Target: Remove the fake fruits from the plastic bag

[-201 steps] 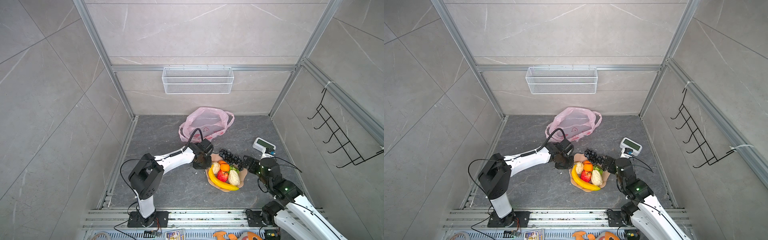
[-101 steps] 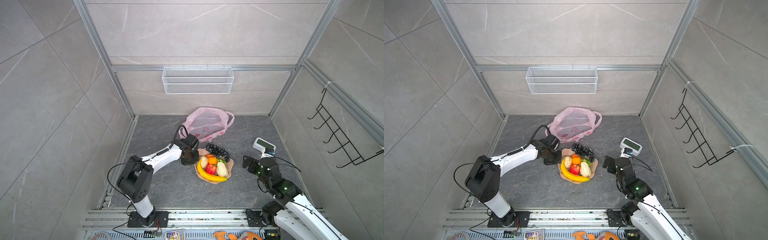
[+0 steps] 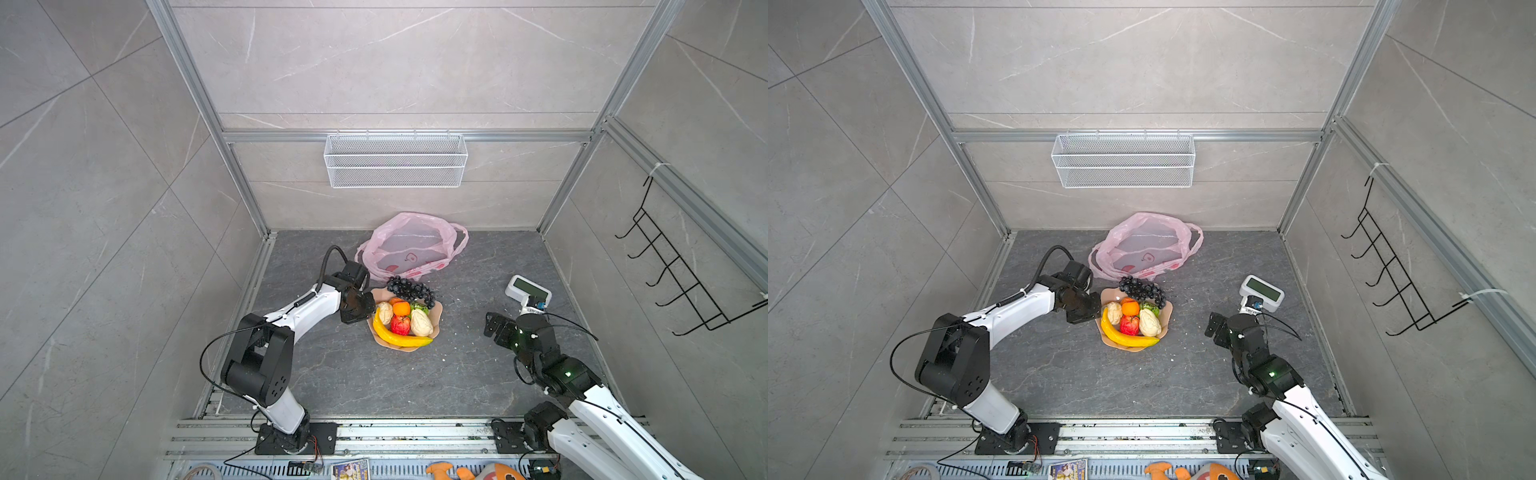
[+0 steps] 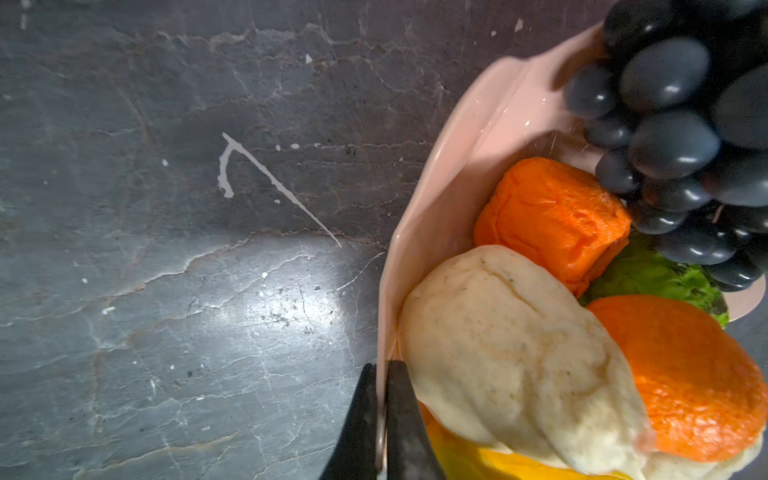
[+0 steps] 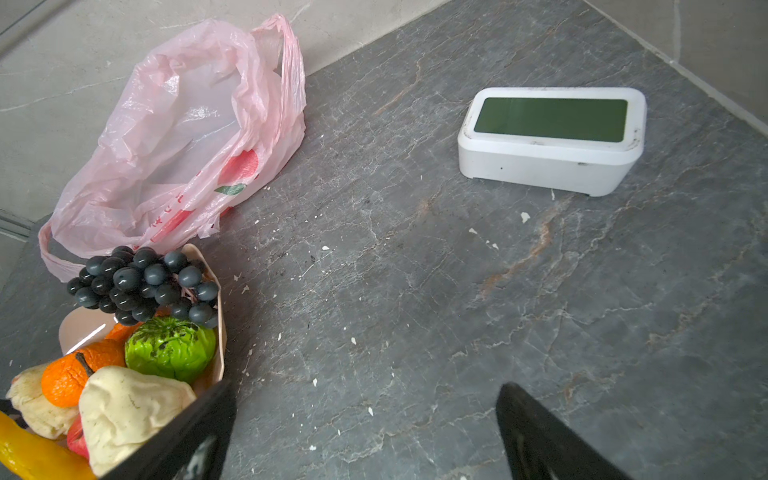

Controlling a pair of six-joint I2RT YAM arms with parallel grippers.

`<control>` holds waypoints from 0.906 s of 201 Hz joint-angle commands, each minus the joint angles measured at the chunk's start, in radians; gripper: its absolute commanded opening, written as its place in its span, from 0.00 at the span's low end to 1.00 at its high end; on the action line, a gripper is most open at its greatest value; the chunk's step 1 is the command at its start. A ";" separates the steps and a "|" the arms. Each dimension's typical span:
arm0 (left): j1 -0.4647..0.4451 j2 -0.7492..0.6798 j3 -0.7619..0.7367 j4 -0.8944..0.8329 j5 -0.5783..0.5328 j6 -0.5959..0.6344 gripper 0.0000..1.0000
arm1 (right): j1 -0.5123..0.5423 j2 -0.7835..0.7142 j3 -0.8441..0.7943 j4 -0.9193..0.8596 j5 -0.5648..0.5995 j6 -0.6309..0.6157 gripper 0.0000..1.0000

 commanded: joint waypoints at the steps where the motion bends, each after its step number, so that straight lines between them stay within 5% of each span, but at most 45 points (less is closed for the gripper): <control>1: 0.009 -0.023 -0.023 -0.034 -0.089 0.036 0.06 | -0.003 0.001 0.030 -0.030 0.022 0.009 1.00; 139: 0.012 -0.132 -0.020 -0.017 -0.123 0.021 0.40 | -0.003 -0.012 0.087 -0.068 0.090 -0.035 1.00; 182: 0.013 -0.226 0.019 -0.069 -0.240 0.077 0.50 | -0.003 -0.006 0.122 -0.071 0.146 -0.095 1.00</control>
